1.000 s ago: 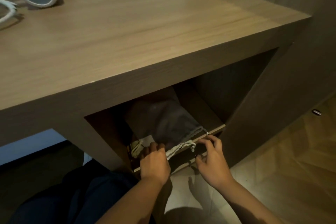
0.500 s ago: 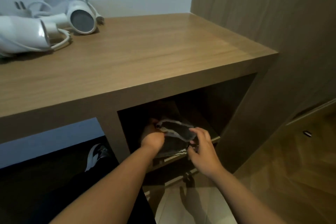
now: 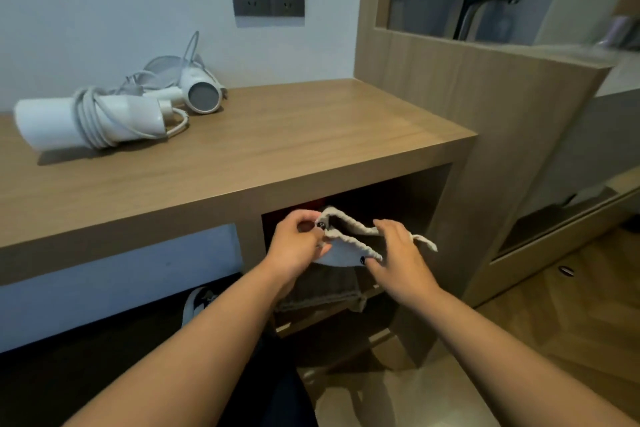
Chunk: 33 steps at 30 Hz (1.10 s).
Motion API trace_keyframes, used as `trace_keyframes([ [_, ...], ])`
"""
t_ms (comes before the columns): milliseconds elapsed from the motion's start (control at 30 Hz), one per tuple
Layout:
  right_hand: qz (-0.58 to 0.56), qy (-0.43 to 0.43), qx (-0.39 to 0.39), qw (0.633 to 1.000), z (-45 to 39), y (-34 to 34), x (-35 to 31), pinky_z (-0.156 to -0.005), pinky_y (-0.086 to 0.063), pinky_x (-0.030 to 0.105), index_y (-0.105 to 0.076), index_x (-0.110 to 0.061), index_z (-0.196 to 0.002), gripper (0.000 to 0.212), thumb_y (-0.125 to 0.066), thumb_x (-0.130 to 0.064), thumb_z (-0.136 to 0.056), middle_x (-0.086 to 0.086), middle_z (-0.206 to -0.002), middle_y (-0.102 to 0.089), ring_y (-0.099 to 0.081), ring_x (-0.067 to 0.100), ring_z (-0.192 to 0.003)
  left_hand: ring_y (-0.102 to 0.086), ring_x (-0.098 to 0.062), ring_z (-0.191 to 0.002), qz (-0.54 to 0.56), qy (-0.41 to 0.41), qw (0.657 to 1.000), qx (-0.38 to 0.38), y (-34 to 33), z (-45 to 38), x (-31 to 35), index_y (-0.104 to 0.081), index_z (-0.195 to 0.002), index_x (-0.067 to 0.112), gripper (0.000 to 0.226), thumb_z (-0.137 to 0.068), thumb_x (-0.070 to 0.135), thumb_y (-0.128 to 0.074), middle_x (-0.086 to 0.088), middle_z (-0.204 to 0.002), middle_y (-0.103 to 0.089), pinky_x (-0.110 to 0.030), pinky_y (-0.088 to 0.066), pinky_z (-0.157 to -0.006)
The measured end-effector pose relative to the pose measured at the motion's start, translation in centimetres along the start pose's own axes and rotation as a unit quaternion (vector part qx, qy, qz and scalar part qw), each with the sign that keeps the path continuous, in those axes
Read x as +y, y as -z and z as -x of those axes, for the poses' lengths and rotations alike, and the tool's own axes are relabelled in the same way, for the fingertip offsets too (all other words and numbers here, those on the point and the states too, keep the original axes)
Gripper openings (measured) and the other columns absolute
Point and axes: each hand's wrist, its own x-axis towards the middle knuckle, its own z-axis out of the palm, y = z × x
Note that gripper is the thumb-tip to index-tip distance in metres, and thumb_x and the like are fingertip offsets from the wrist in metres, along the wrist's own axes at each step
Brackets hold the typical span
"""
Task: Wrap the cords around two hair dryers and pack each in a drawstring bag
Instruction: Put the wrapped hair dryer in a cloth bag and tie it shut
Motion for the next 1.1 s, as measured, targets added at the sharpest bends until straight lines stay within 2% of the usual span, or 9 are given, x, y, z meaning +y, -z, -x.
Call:
trace_keyframes([
  [167,0.097,0.089,0.005,0.991,-0.7,5.0,-3.8,-0.083,-0.047,0.033,-0.067,-0.015,-0.103,0.015,-0.061,-0.020,-0.091,-0.001,-0.102,-0.058,-0.056,0.017,-0.097,-0.073,-0.018,-0.083,-0.099,-0.088,0.991,-0.009,1.9,2.1,3.4,-0.073,-0.094,0.015,0.013,-0.087,0.006,-0.066,-0.006,-0.086,-0.075,-0.036,-0.060,-0.079],
  [300,0.105,0.114,-0.019,0.988,-2.0,9.3,-8.7,-0.067,-0.047,0.034,-0.066,-0.025,-0.084,0.004,-0.067,-0.027,-0.086,-0.006,-0.084,-0.060,-0.057,0.016,-0.082,-0.069,-0.017,-0.070,-0.105,-0.093,0.990,0.029,4.2,3.9,7.6,-0.071,-0.080,0.012,0.006,-0.080,0.008,-0.067,-0.007,-0.074,-0.072,-0.034,-0.060,-0.077],
  [400,0.085,0.136,-0.014,0.987,-2.7,10.9,-13.0,-0.062,-0.045,0.036,-0.065,-0.022,-0.074,0.013,-0.074,-0.030,-0.077,-0.002,-0.072,-0.063,-0.058,0.019,-0.074,-0.062,-0.020,-0.062,-0.113,-0.098,0.988,0.040,6.7,5.9,10.5,-0.067,-0.080,0.006,0.005,-0.079,0.003,-0.063,-0.013,-0.072,-0.067,-0.029,-0.056,-0.064],
  [500,0.074,0.177,0.022,0.981,-3.5,10.9,-17.9,-0.060,-0.036,0.033,-0.060,-0.017,-0.072,0.020,-0.076,-0.029,-0.073,0.004,-0.077,-0.062,-0.056,0.022,-0.076,-0.047,-0.018,-0.047,-0.104,-0.113,0.986,0.061,9.7,7.4,12.4,-0.058,-0.074,0.005,0.011,-0.082,-0.001,-0.055,-0.012,-0.065,-0.052,-0.021,-0.039,-0.044],
  [733,0.041,0.233,0.035,0.971,-4.7,8.3,-27.9,-0.067,-0.040,0.031,-0.058,-0.021,-0.081,0.021,-0.074,-0.035,-0.075,0.001,-0.085,-0.059,-0.055,0.020,-0.086,-0.043,-0.014,-0.052,-0.045,-0.169,0.963,0.207,17.5,9.5,15.3,-0.059,-0.062,0.011,0.016,-0.077,0.007,-0.061,0.002,-0.050,-0.049,-0.020,-0.043,-0.047],
  [800,0.020,0.232,0.029,0.972,-4.9,6.5,-29.7,-0.071,-0.047,0.035,-0.059,-0.020,-0.078,0.021,-0.073,-0.035,-0.074,0.002,-0.083,-0.061,-0.057,0.022,-0.086,-0.048,-0.013,-0.057,-0.043,-0.177,0.958,0.223,19.2,9.7,15.0,-0.068,-0.066,0.012,0.013,-0.069,0.024,-0.069,0.006,-0.052,-0.055,-0.023,-0.043,-0.053],
  [900,-0.007,0.239,0.010,0.971,-5.2,3.7,-31.7,-0.069,-0.043,0.036,-0.055,-0.019,-0.072,0.021,-0.071,-0.030,-0.077,0.005,-0.087,-0.058,-0.055,0.023,-0.085,-0.055,-0.010,-0.063,-0.111,-0.227,0.928,0.275,21.8,9.6,13.8,-0.071,-0.070,0.012,0.032,-0.063,0.043,-0.069,0.001,-0.065,-0.066,-0.028,-0.046,-0.063],
  [1000,-0.028,0.265,-0.015,0.964,-5.4,1.3,-33.6,-0.083,-0.042,0.031,-0.056,-0.023,-0.092,0.016,-0.065,-0.027,-0.080,-0.003,-0.104,-0.044,-0.045,0.013,-0.094,-0.059,-0.010,-0.068,-0.122,-0.271,0.889,0.349,24.7,9.1,13.3,-0.072,-0.071,0.023,0.012,-0.077,0.033,-0.073,-0.003,-0.071,-0.072,-0.030,-0.051,-0.071],
  [1100,-0.097,0.255,-0.040,0.961,-6.0,0.0,-35.5,-0.086,-0.039,0.027,-0.060,-0.020,-0.110,0.026,-0.061,-0.026,-0.084,-0.005,-0.114,-0.042,-0.046,0.010,-0.096,-0.056,-0.011,-0.068,-0.085,-0.249,0.881,0.393,27.6,7.7,13.1,-0.071,-0.073,0.019,0.015,-0.085,0.028,-0.071,0.000,-0.068,-0.066,-0.027,-0.046,-0.069],
])
